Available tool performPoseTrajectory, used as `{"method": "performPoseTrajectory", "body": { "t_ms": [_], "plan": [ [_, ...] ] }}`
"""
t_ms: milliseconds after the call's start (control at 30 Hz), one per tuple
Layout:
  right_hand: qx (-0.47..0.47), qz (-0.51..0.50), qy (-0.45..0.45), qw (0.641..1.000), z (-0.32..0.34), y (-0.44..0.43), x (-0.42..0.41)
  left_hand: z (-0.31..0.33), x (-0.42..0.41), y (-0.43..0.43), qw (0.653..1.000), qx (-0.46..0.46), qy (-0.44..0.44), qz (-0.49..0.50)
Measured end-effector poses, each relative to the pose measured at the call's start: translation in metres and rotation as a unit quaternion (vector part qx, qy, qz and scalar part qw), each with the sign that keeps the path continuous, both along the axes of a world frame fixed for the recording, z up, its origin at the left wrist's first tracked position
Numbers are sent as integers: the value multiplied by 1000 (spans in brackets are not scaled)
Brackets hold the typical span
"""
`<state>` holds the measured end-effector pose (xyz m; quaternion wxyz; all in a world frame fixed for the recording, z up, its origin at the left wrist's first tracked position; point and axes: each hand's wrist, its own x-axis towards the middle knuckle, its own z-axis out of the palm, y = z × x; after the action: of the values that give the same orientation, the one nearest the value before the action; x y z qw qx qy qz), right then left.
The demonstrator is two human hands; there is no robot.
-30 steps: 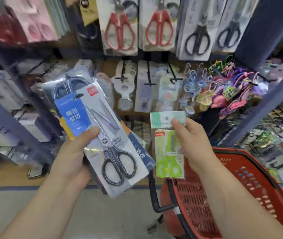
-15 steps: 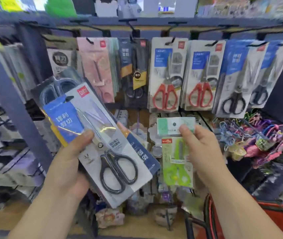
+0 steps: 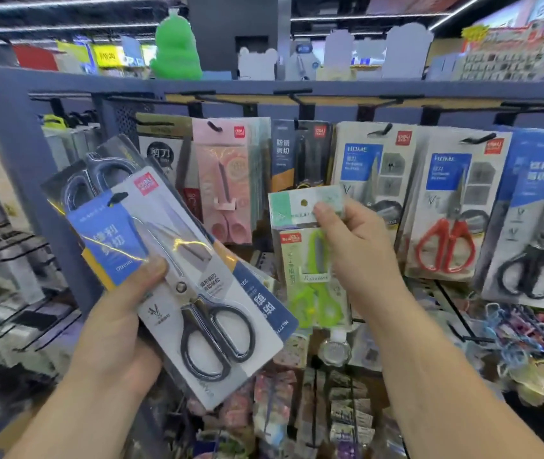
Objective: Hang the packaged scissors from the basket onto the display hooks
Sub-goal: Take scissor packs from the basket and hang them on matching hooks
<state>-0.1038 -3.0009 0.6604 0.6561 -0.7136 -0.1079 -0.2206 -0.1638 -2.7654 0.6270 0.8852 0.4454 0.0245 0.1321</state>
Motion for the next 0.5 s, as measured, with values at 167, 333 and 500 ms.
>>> {"method": "performPoseTrajectory", "body": {
  "t_ms": [167,333,500],
  "plan": [
    [-56,18,-49,997,39,46,31,4,8,35,1000,10,11,28],
    [-74,8,-89,993,67,88,61,10,21,66,999,0,18,37],
    [-49,-21,-66,996,77,117,77,18,35,83,1000,-10,9,0]
  ]
}}
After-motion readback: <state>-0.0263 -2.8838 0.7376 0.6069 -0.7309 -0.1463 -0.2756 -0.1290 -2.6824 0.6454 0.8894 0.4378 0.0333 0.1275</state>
